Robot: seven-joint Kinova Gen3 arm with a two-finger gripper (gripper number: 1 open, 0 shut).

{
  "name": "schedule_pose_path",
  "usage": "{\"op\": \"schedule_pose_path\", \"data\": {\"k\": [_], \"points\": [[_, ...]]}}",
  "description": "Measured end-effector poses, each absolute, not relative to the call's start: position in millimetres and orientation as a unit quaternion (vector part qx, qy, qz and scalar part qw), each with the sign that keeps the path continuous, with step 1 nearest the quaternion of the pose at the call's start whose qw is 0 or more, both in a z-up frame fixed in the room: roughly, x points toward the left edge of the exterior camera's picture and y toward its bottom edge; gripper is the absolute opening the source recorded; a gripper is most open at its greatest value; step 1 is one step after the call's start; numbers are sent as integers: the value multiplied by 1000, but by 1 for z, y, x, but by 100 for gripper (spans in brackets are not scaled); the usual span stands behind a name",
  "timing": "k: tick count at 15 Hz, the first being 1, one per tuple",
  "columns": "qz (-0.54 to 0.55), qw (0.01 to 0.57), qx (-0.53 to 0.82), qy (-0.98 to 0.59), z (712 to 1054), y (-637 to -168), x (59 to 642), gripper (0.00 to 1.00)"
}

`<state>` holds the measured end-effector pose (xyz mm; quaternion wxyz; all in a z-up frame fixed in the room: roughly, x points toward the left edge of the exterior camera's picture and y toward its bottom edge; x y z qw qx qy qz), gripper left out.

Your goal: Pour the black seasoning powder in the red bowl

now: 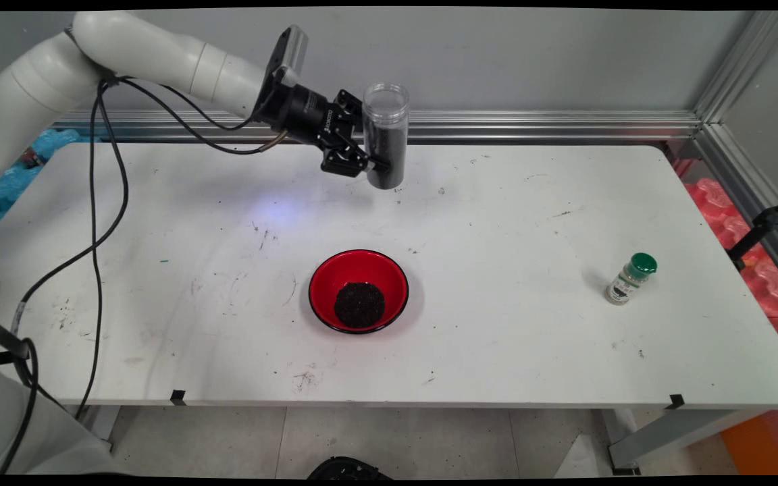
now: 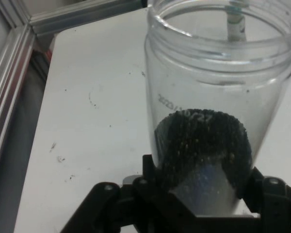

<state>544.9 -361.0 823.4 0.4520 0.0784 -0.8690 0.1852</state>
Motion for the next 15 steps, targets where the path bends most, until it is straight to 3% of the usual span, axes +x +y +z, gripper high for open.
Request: {"op": "schedule_pose_path", "data": {"k": [15], "points": [[242, 401, -22, -883, 818, -333, 549, 0]]}}
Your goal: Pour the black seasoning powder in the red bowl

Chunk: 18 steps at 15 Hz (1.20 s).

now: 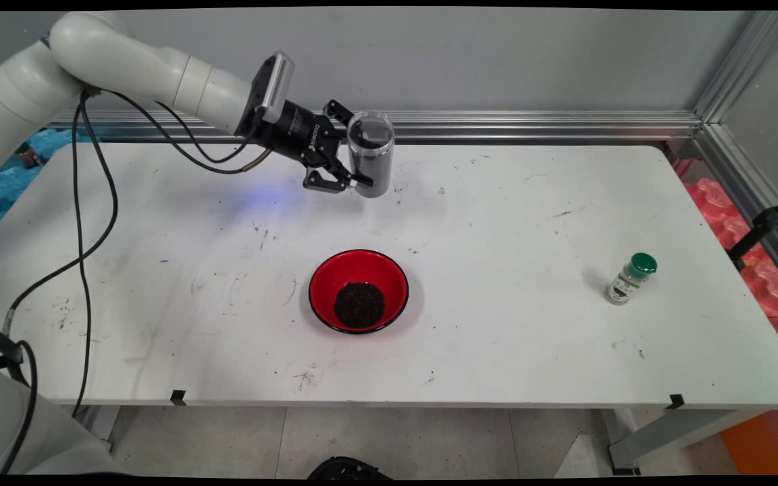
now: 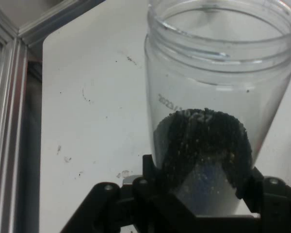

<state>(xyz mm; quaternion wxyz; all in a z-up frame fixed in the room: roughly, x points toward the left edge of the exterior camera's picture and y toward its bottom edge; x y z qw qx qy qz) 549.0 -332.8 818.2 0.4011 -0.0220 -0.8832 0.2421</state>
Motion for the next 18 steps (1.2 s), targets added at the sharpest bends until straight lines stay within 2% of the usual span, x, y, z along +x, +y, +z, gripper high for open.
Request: {"op": "schedule_pose_path", "data": {"k": [18], "points": [[311, 337, -164, -873, 798, -305, 544, 0]]}}
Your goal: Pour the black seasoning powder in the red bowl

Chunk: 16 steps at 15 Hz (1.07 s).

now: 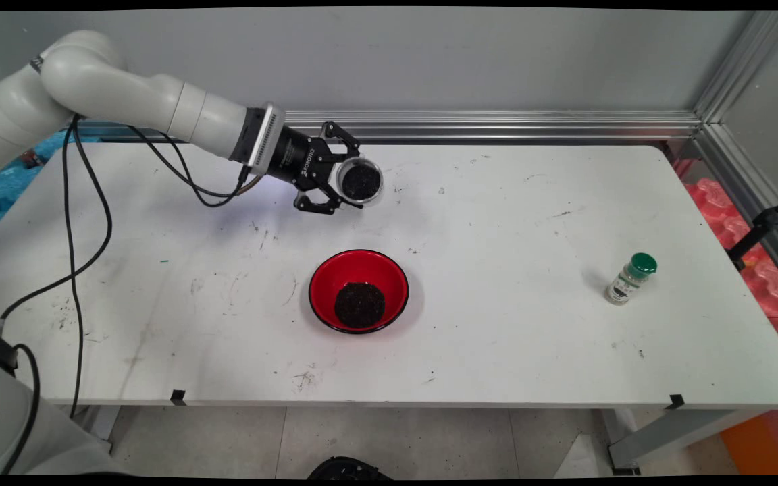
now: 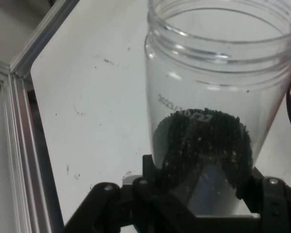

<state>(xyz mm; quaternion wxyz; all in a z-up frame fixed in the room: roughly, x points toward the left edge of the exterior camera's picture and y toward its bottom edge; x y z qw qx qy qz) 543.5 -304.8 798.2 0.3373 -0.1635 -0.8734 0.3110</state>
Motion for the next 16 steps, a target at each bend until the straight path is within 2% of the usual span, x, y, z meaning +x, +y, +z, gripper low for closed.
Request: {"op": "schedule_pose_path", "data": {"k": [16], "points": [[361, 261, -293, -846, 787, -289, 533, 0]]}}
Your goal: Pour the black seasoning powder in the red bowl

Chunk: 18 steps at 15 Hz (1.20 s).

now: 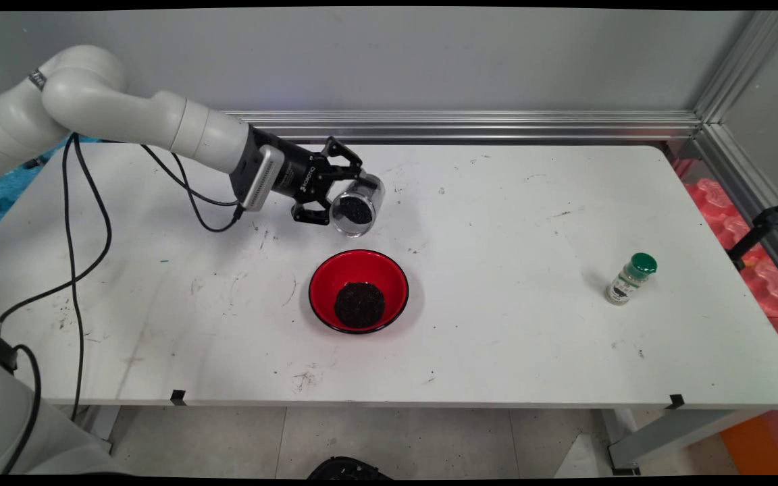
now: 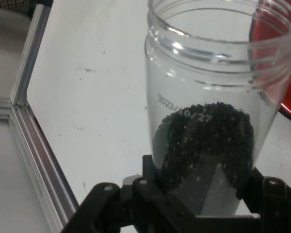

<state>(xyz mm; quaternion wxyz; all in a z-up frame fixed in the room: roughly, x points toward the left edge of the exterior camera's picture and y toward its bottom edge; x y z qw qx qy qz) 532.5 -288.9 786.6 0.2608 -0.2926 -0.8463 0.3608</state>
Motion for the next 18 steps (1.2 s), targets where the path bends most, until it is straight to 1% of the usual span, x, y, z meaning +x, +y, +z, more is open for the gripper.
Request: {"op": "schedule_pose_path", "data": {"k": [18], "points": [[405, 186, -403, -799, 785, -277, 520, 0]]}}
